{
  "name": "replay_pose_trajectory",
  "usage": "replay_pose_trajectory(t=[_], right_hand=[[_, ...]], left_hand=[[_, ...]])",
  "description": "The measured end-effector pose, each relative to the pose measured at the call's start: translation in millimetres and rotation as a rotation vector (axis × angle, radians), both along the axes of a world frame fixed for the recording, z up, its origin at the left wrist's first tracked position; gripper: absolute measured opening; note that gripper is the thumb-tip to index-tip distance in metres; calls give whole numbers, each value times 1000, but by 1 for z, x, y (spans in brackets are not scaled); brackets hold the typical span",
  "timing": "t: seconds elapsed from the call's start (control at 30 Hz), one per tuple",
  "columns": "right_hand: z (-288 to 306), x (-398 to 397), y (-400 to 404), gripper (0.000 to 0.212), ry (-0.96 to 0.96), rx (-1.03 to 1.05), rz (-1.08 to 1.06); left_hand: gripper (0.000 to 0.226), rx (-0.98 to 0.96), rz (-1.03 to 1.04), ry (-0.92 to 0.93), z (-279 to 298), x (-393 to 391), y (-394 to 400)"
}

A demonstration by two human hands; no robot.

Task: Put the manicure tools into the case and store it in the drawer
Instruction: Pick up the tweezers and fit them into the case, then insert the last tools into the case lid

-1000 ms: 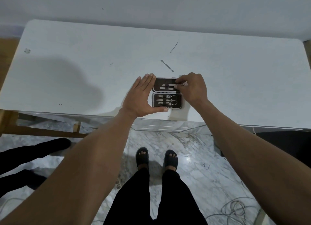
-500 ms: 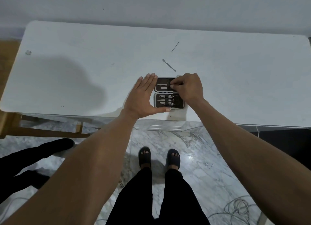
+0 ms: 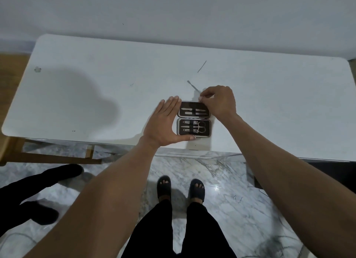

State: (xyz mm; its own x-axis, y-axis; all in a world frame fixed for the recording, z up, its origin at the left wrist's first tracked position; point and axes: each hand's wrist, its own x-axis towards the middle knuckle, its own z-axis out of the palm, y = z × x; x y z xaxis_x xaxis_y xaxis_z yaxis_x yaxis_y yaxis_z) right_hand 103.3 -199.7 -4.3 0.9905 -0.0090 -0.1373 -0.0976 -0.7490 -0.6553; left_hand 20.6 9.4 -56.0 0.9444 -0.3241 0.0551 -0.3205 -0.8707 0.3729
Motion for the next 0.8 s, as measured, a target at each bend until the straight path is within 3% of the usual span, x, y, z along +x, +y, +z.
replay_pose_trajectory(t=[0.3, 0.6, 0.8], right_hand=[[-9, 54, 17, 14, -3, 46, -259], [-21, 96, 39, 33, -19, -94, -375], [-22, 100, 50, 19, -22, -217, -332]], left_hand=[[136, 16, -11, 3, -5, 2, 2], [136, 33, -21, 70, -2, 5, 3], [134, 12, -25, 37, -2, 6, 3]])
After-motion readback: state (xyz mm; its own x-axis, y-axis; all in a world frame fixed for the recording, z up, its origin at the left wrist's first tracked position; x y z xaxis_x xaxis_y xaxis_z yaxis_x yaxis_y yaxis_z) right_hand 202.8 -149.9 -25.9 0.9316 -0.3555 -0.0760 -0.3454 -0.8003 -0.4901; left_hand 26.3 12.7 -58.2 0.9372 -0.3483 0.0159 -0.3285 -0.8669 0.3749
